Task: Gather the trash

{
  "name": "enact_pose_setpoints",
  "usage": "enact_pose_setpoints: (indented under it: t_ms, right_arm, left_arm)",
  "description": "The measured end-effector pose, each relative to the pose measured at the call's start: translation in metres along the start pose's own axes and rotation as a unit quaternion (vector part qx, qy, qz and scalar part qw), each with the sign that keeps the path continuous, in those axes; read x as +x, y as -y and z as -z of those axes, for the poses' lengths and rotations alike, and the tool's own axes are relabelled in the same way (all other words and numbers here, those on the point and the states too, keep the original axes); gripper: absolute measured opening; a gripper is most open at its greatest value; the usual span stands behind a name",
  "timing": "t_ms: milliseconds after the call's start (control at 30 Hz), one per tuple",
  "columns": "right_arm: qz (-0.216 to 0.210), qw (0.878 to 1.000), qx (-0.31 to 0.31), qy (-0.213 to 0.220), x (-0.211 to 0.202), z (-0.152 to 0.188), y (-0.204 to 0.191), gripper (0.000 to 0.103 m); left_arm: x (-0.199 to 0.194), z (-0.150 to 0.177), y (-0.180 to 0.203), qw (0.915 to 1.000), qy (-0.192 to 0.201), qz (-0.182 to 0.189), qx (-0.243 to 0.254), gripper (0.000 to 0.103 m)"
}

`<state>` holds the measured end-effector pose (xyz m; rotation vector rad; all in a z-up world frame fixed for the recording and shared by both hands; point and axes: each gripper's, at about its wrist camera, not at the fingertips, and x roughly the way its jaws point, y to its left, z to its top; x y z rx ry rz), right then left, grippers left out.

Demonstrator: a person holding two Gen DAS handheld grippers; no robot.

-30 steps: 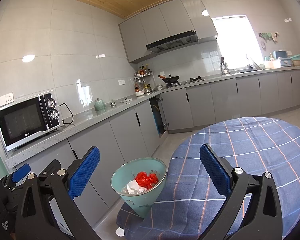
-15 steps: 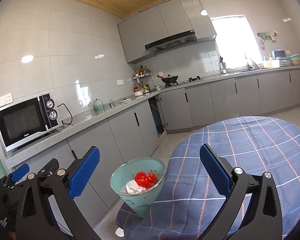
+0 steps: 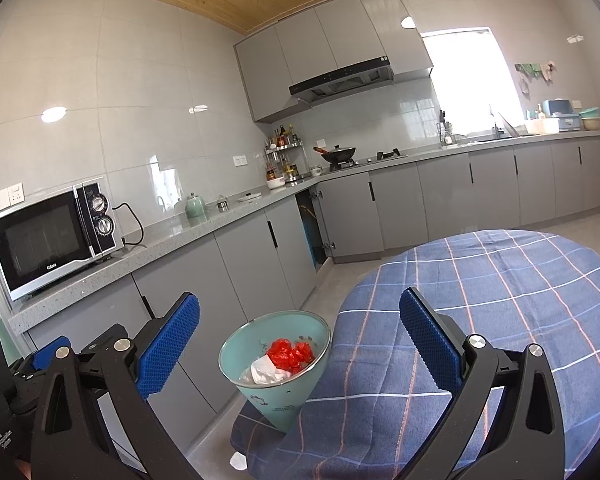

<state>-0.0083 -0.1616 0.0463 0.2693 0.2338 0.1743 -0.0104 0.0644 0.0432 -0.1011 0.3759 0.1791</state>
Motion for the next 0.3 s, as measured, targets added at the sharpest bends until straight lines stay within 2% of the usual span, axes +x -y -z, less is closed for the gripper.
enact_pose_setpoints:
  t_ms: [167,300]
  right_arm:
    - [0.01,1.0,0.005,-0.007,0.0032,0.0006,0.0037,0.098]
    - [0.022,1.0,0.007,-0.012,0.0081,0.0005,0.0081,0.098]
  left_arm:
    - [0.0006,-0.0007,0.0004,0.9997,0.007,-0.024,0.005,0.097]
    - [0.0015,-0.0002,-0.0007,0.9998,0.011,-0.015,0.005,0.097]
